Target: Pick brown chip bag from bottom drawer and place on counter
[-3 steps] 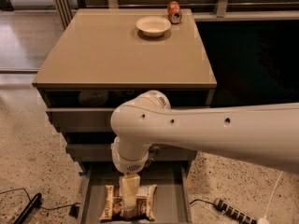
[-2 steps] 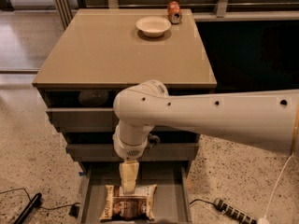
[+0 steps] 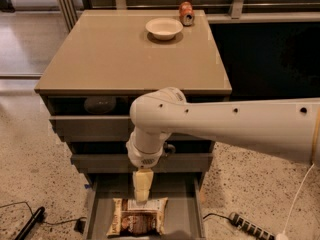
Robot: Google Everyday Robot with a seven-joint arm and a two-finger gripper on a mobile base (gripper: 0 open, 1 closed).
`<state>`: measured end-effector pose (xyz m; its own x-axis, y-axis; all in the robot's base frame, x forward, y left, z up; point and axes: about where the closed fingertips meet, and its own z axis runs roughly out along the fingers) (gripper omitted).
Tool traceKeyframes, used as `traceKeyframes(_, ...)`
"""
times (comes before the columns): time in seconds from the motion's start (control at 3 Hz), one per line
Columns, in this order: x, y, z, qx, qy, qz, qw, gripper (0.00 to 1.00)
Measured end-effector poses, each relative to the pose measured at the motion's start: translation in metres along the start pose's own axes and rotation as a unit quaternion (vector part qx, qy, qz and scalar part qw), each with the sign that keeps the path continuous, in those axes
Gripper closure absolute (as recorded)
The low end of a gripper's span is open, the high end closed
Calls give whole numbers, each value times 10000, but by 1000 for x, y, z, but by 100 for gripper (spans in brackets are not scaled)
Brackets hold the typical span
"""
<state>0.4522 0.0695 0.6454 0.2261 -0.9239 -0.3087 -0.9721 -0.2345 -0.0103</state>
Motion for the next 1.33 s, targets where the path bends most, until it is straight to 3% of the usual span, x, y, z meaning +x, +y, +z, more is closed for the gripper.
traceKeyframes(0.33,27,-25,-10,143,-23,306,9994,0)
traceKeyframes(0.67,67,-58,-32,292,154,802,9962,0)
traceKeyframes(1.33,63,-52,-23,216,65,729,9971,0)
